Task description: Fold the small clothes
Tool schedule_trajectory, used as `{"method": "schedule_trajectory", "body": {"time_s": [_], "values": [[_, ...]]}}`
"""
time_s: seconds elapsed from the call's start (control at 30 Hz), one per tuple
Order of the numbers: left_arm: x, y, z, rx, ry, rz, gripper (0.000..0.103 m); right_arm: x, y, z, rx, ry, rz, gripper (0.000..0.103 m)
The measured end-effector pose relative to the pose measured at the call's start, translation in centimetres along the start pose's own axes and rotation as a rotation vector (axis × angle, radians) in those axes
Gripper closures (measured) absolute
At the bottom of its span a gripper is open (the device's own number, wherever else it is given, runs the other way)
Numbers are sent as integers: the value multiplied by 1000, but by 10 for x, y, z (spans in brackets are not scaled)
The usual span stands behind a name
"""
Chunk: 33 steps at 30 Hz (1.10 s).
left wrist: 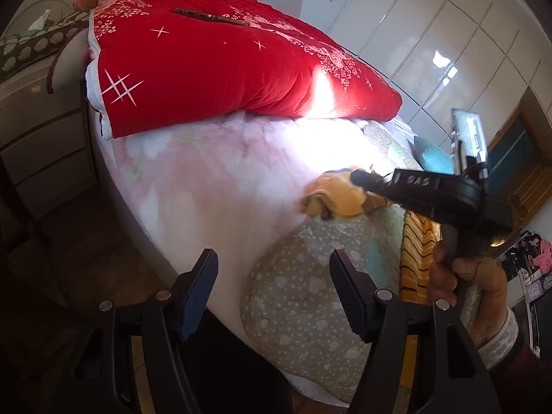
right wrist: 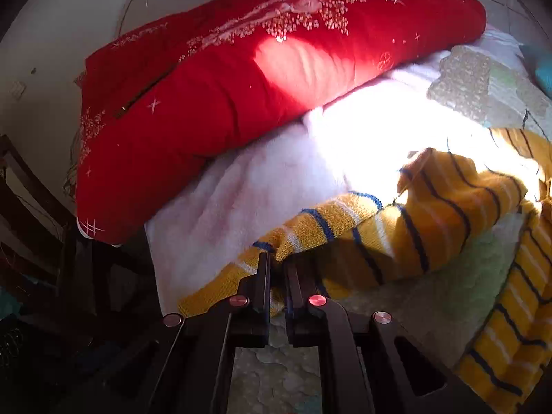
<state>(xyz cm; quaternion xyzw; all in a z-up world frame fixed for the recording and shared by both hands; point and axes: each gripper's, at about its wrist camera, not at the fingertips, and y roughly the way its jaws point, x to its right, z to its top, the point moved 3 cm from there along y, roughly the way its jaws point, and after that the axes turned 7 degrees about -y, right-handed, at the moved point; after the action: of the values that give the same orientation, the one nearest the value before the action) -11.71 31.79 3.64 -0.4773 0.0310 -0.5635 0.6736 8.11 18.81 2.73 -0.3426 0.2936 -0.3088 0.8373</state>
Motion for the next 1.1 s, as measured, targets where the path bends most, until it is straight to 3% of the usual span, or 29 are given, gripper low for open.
{"method": "schedule_trajectory", "body": {"time_s": [0.13,0.3,0.43,0.57,0.6,0.63,0.73,0.8,0.9,0.97,1.0,1.03,1.07,1.1], "values": [[22,-7,0,7,42,-33,37,28,-91,15,107,-59,-81,96],[62,-7,-3,7,134,-73,37,131,-202,-2,142,24,-295,98],[97,2,-11,-16,202,-99,37,239,-256,-49,94,211,-465,99],[132,17,-23,-63,259,-126,37,324,-271,-106,-22,339,-741,98],[140,19,-26,-75,273,-131,37,336,-277,-120,-20,379,-760,98],[148,21,-30,-83,288,-135,37,345,-289,-134,13,426,-734,98],[165,31,-40,-112,334,-132,35,345,-309,-158,114,510,-615,81],[173,38,-48,-139,350,-132,35,336,-310,-164,142,504,-582,59],[184,48,-60,-179,357,-149,35,324,-289,-167,155,510,-492,49],[191,54,-68,-202,360,-154,35,323,-262,-165,122,511,-484,49],[194,57,-71,-215,361,-156,35,323,-249,-165,101,503,-482,54],[196,60,-74,-228,362,-154,35,325,-235,-165,67,484,-466,70],[199,62,-76,-239,366,-149,35,326,-223,-166,18,461,-478,98],[201,63,-78,-245,375,-142,35,331,-216,-169,-27,448,-542,98]]}}
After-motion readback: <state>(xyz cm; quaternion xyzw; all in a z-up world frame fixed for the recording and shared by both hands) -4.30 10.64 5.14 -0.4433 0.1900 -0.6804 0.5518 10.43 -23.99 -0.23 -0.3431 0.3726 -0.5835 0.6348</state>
